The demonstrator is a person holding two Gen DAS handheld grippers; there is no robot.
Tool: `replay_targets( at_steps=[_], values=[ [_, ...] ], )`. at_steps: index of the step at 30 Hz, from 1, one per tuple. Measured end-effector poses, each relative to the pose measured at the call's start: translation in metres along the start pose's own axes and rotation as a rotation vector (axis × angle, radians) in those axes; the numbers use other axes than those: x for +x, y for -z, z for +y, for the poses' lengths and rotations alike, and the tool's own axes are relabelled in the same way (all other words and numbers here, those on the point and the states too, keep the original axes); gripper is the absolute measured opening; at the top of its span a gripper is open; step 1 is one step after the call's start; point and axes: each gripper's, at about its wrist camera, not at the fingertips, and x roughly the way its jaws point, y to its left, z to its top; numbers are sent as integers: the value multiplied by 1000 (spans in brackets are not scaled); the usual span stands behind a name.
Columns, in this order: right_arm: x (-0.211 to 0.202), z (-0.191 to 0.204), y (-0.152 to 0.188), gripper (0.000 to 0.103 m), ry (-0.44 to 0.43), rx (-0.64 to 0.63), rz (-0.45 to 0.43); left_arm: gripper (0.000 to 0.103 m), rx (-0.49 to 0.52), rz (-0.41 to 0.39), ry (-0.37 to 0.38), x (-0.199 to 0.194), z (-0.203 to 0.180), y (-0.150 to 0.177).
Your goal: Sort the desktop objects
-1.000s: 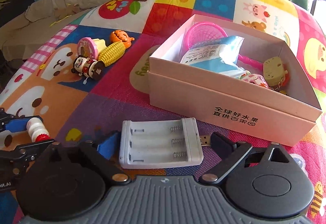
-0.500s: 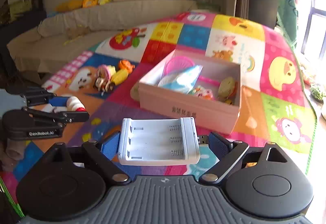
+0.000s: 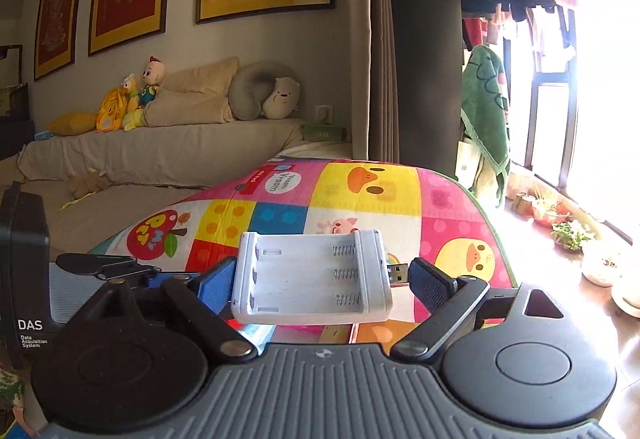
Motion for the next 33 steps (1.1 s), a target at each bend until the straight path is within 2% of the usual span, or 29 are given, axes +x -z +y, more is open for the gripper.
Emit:
replay_targets(
  at_steps=[2, 4, 6, 9, 14, 17, 21, 26, 29, 31, 33],
  values=[
    [14, -5, 1, 91, -14, 28, 14, 78, -7, 7, -28, -6, 13, 17],
    [31, -8, 4, 91, -31, 55, 42, 80, 0, 32, -64, -11, 26, 39],
    [54, -8, 5, 91, -41, 83, 77, 81, -16, 80, -67, -13, 37, 59],
    [92, -2, 7, 91, -25, 91, 107, 82, -39, 123, -96, -17, 54, 83],
    [142, 6, 17, 95, -27, 98, 213, 95, -73, 101, -204, -40, 89, 113],
    [145, 15, 22, 97, -28, 94, 236, 95, -130, 99, -249, -48, 112, 124],
    [147, 45, 16, 99, -45, 56, 240, 96, -189, 91, -282, -54, 133, 133],
    [163, 116, 8, 99, -136, -55, 288, 96, -230, 89, -272, -61, 143, 146],
    [184, 159, 9, 91, -219, -82, 358, 97, -258, 94, -257, -65, 147, 154],
    [209, 187, 14, 76, -264, -68, 437, 98, -284, 78, -249, -71, 150, 156],
    [233, 207, 19, 68, -286, -37, 507, 100, -308, 70, -248, -74, 153, 159]
  ],
)
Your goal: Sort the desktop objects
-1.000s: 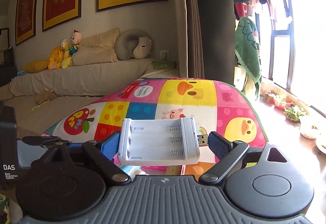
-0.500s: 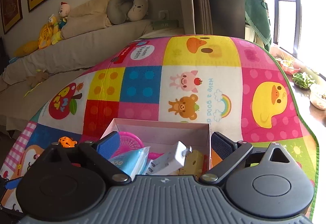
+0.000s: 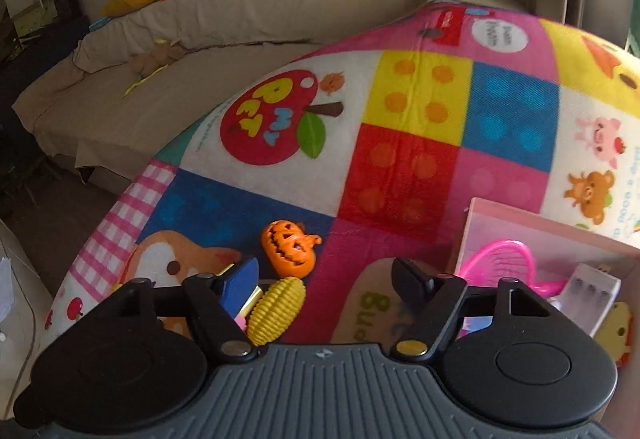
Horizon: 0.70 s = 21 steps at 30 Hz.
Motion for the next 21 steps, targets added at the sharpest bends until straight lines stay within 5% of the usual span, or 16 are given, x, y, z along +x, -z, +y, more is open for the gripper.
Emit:
replay_targets(
  at_steps=[8, 10, 13, 21],
  values=[
    [88, 22, -23, 68, 22, 40, 96, 100, -22, 19, 39, 1, 3, 1],
    [97, 26, -23, 57, 8, 38, 123, 100, -33, 28, 49, 2, 5, 1],
    [97, 30, -16, 37, -39, 19, 158, 100, -32, 33, 55, 2, 5, 2],
    [48, 36, 36, 36, -99, -51, 204, 100, 3, 39, 72, 0, -2, 5]
  ],
)
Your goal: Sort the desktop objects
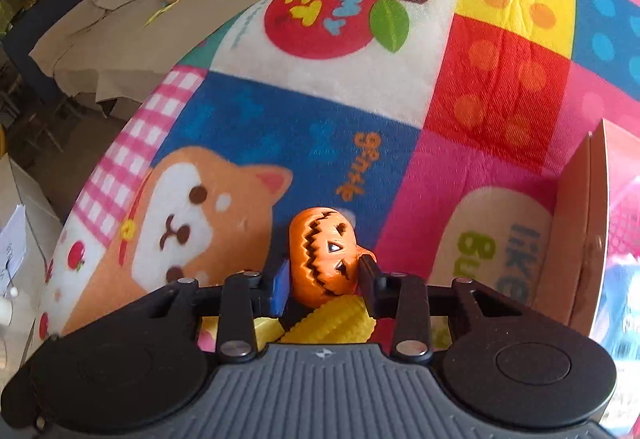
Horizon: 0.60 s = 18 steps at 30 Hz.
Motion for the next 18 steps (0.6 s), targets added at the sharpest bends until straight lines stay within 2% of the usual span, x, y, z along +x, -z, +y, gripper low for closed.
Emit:
replay_targets(
  at_steps=[3, 5, 8, 10, 13, 15, 18],
  values=[
    [-19, 2, 27, 36, -59, -7, 26, 101, 18, 16, 22, -3, -4, 4],
    [-37, 0, 46, 36, -71, -28, 12, 101, 39, 17, 34, -8, -8, 9],
    [-80, -3, 74, 42, -46, -84, -107, 101, 71, 16, 36, -13, -16, 14],
    [-113, -10, 91, 57, 4, -112, -223, 101, 94, 15, 33, -16, -22, 17],
    [-140, -27, 109, 71, 123, -121, -344, 101, 116, 22, 31, -18, -29, 20],
    [-142, -46, 113, 73, 168, -82, -362, 101, 121, 29, 21, -18, -32, 21],
    [-129, -74, 115, 74, 170, -18, -349, 101, 120, 43, 4, -19, -35, 23]
  ],
)
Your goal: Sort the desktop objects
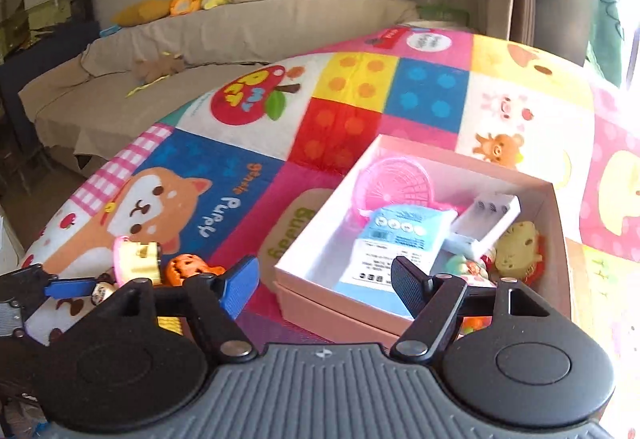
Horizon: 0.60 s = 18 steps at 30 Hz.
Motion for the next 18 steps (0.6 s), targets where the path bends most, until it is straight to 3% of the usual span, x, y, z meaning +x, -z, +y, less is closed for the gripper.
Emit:
replay_targets(
  at_steps=[2, 6, 13, 18],
  values=[
    [10, -10, 4, 75, -41, 53, 21, 101, -1, 14, -3, -1, -1, 2],
    [7, -3, 12, 81, -130, 97, -32, 101, 2, 29, -15, 0, -2, 3],
    [-15, 32, 25, 85, -262, 21, -44, 102, 11, 41, -9, -3, -4, 6],
    [-28, 49, 35, 92, -384, 61, -36, 102, 2, 43, -10, -3, -3, 7]
  ],
)
